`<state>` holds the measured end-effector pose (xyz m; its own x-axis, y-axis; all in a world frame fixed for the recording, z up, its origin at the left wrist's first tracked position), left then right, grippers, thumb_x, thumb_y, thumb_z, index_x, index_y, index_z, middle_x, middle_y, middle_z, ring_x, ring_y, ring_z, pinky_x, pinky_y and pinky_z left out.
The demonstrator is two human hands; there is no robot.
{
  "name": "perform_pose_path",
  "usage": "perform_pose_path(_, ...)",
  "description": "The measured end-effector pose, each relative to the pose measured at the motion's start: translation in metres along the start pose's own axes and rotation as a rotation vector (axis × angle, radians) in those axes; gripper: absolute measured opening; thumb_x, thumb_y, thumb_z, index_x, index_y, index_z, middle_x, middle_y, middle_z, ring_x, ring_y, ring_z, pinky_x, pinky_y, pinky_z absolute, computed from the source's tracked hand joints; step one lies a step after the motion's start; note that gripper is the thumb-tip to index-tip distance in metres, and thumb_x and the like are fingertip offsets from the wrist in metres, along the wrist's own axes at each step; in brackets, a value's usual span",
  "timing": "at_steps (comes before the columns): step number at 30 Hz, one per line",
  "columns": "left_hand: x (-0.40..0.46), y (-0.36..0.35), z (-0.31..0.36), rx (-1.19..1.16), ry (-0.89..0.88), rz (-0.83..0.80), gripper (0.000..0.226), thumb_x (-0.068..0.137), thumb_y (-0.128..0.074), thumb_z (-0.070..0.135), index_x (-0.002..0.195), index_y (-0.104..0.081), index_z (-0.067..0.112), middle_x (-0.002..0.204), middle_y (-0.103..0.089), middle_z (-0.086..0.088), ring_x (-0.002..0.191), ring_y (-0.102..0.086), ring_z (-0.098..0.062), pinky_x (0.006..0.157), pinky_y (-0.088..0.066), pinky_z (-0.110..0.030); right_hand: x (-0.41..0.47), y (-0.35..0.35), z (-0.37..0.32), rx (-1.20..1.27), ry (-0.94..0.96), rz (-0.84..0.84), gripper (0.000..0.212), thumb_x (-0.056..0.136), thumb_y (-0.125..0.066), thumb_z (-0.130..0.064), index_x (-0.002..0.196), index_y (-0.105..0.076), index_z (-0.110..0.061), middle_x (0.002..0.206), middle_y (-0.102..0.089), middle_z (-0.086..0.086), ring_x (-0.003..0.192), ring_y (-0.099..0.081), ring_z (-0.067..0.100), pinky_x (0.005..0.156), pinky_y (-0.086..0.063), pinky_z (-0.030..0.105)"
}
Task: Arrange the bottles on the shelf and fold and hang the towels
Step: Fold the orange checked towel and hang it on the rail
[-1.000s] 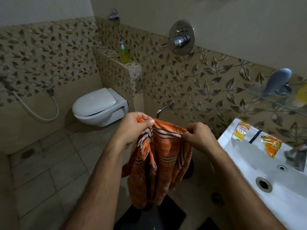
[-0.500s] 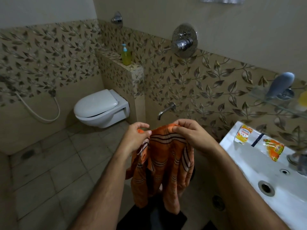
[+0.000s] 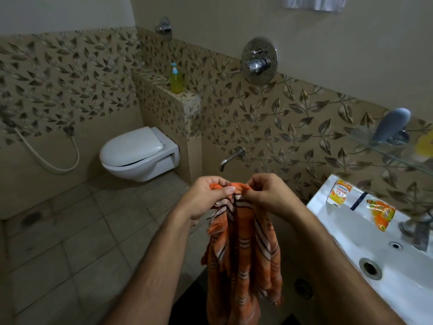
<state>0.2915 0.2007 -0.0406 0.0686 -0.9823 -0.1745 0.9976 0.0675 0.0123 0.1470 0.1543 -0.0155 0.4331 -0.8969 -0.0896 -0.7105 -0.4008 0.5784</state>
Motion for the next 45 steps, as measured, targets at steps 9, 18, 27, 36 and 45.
perform_pose_path(9, -0.009, -0.006, 0.031, 0.034, -0.039, -0.116, 0.007, 0.084, -0.07, 0.005, 0.082, -0.068, 0.011, 0.075, -0.068, -0.006, 0.063, -0.061, -0.01, 0.064, -0.051, -0.02, 0.009, 0.02, 0.042, 0.1, -0.059, 0.167, 0.021, 0.074, -0.063, 0.002, 0.064, -0.057, -0.015, 0.058, -0.057, 0.003, 0.054, -0.05, 0.016, 0.058, -0.039, 0.03)
perform_pose_path(18, 0.004, 0.039, 0.033, 0.19, -0.038, 0.109, 0.005, 0.085, -0.071, 0.01, 0.085, -0.07, 0.014, 0.076, -0.07, -0.003, 0.066, -0.064, -0.01, 0.065, -0.05, -0.025, -0.001, -0.014, 0.018, 0.397, 0.043, -0.317, 0.038, 0.071, -0.085, -0.02, 0.06, -0.049, -0.015, 0.057, -0.053, -0.003, 0.055, -0.053, 0.011, 0.055, -0.043, 0.021)
perform_pose_path(27, 0.002, 0.069, 0.038, 0.293, -0.058, 0.309, 0.002, 0.086, -0.071, 0.016, 0.087, -0.07, 0.018, 0.082, -0.071, 0.001, 0.072, -0.065, -0.01, 0.065, -0.048, -0.024, -0.002, 0.002, 0.011, 0.389, 0.073, -0.226, 0.038, 0.078, -0.078, -0.02, 0.06, -0.045, -0.017, 0.06, -0.05, 0.002, 0.059, -0.051, 0.017, 0.056, -0.042, 0.026)
perform_pose_path(36, 0.01, 0.058, -0.007, 0.293, 0.078, 0.248, 0.005, 0.087, -0.069, 0.013, 0.083, -0.067, 0.015, 0.074, -0.07, 0.0, 0.064, -0.064, -0.009, 0.056, -0.045, -0.018, 0.001, 0.003, -0.007, 0.603, 0.107, -0.134, 0.029, 0.077, -0.078, -0.024, 0.065, -0.051, -0.018, 0.068, -0.04, 0.012, 0.06, -0.034, 0.023, 0.055, -0.031, 0.029)
perform_pose_path(45, 0.005, 0.009, -0.016, 0.184, 0.007, 0.022, 0.025, 0.086, -0.07, 0.007, 0.107, -0.069, 0.022, 0.086, -0.071, -0.011, 0.082, -0.066, -0.015, 0.077, -0.053, -0.025, 0.0, -0.001, 0.0, 0.58, 0.077, -0.122, 0.012, 0.091, -0.066, -0.01, 0.079, -0.063, -0.007, 0.073, -0.063, 0.012, 0.068, -0.06, 0.023, 0.064, -0.052, 0.03)
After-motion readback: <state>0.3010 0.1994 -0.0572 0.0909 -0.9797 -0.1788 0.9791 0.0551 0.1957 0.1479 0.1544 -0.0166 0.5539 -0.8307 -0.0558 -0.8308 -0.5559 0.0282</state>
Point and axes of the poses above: each hand's wrist, its own x-axis towards the middle knuckle, its own y-axis out of the back of the hand, z = x × y, the point moved 10 cm from there along x, towards the middle knuckle
